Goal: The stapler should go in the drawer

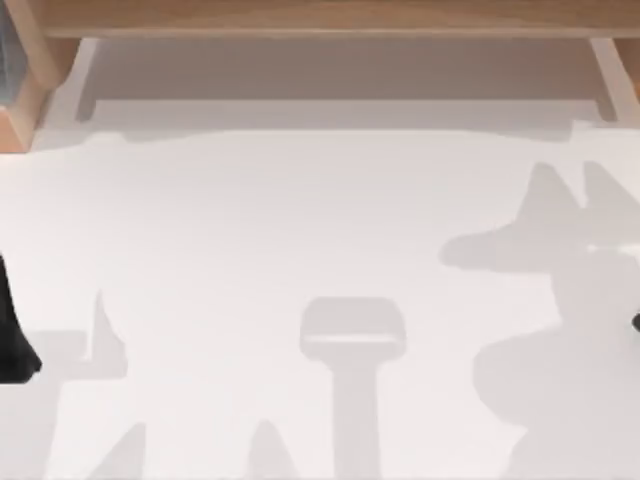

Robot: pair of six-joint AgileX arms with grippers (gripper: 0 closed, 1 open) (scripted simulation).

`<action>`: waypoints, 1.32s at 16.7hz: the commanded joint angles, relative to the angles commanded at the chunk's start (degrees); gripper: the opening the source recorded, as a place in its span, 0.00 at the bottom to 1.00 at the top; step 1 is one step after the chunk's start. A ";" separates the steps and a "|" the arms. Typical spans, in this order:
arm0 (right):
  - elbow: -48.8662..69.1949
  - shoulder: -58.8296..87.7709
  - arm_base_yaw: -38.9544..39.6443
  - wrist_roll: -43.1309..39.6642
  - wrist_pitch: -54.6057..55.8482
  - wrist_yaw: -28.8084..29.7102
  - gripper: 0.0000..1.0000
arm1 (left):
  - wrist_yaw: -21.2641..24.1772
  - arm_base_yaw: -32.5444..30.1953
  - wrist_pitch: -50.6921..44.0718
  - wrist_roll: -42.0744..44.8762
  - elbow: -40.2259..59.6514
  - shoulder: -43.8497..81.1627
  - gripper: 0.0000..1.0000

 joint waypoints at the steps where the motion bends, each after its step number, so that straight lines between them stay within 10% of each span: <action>1: 2.02 5.33 -0.65 -3.02 2.29 -1.36 1.00 | 0.00 0.00 0.00 0.00 0.00 0.00 1.00; 22: 17.34 33.94 -2.07 -15.88 9.65 -8.00 1.00 | 0.00 0.00 0.00 0.00 0.00 0.00 1.00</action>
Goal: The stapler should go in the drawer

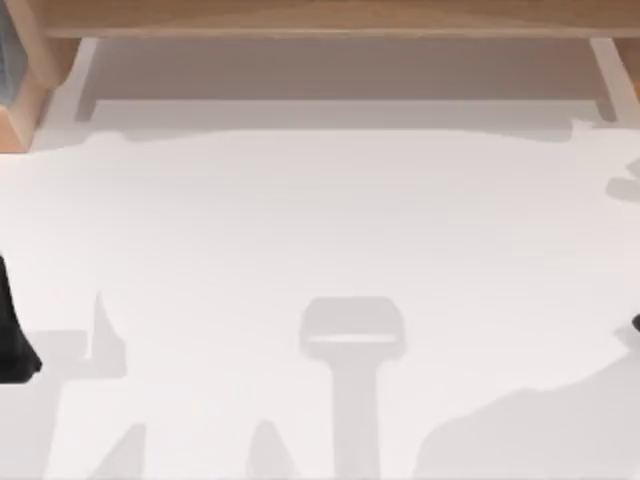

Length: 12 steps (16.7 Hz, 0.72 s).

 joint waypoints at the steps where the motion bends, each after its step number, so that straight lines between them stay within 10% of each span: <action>1: 0.58 0.27 0.10 0.00 -0.31 0.10 1.00 | 0.00 0.00 0.00 0.00 0.00 0.00 1.00; 5: 0.71 0.33 0.12 -0.01 -0.38 0.12 1.00 | 0.00 0.00 0.00 0.00 0.00 0.00 1.00; 12: 0.71 0.33 0.12 -0.01 -0.38 0.12 0.47 | 0.00 0.00 0.00 0.00 0.00 0.00 1.00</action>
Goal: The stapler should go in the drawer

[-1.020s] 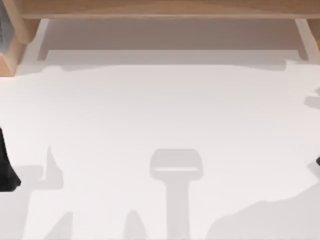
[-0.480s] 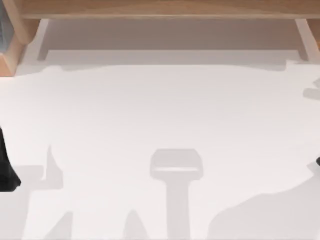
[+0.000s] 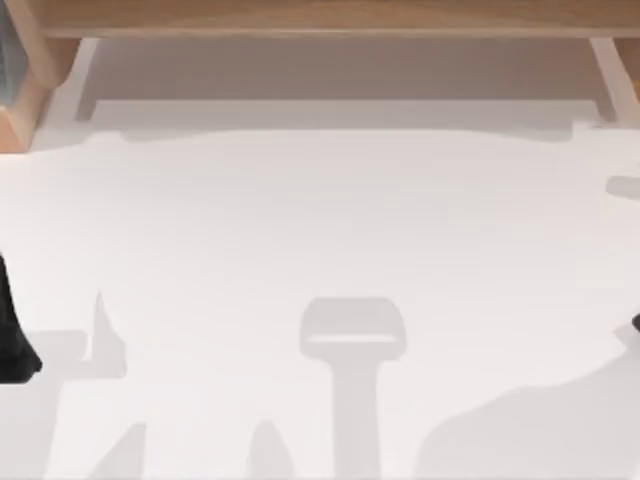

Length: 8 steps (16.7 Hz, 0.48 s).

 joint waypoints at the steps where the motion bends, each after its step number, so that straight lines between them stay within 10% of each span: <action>1: 0.00 0.00 0.00 0.00 0.00 0.00 0.40 | 0.00 0.00 0.00 0.00 0.00 0.00 1.00; 8: 0.00 0.00 0.00 0.00 0.00 0.00 0.00 | 0.00 0.00 0.00 0.00 0.00 0.00 1.00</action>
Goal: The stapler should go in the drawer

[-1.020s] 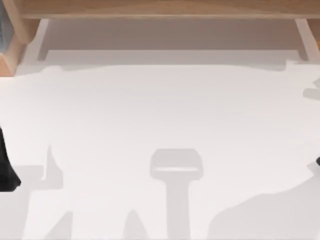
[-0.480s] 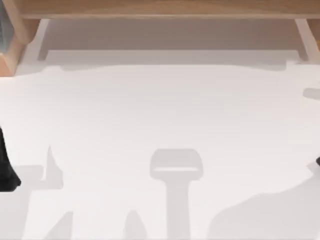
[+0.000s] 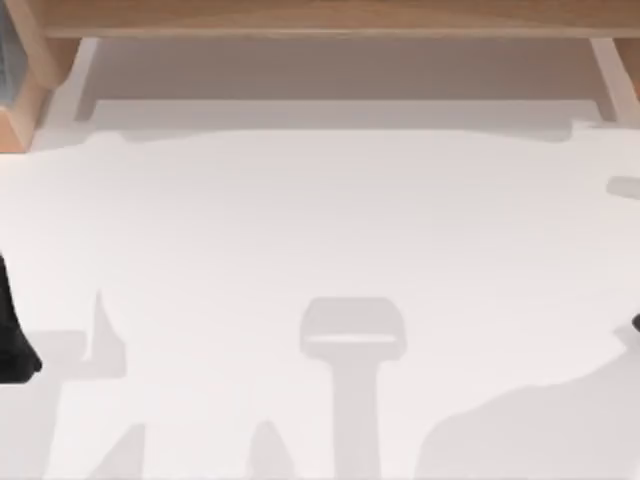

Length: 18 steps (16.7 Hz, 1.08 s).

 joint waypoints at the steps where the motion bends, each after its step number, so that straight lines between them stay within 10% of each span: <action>1: 0.00 0.00 0.00 0.00 0.00 0.00 0.00 | 0.00 0.00 0.00 0.00 0.00 0.00 1.00; 18: -15.94 -6.99 -3.98 0.21 8.76 -3.83 0.00 | 0.00 0.00 0.00 0.00 0.00 0.00 1.00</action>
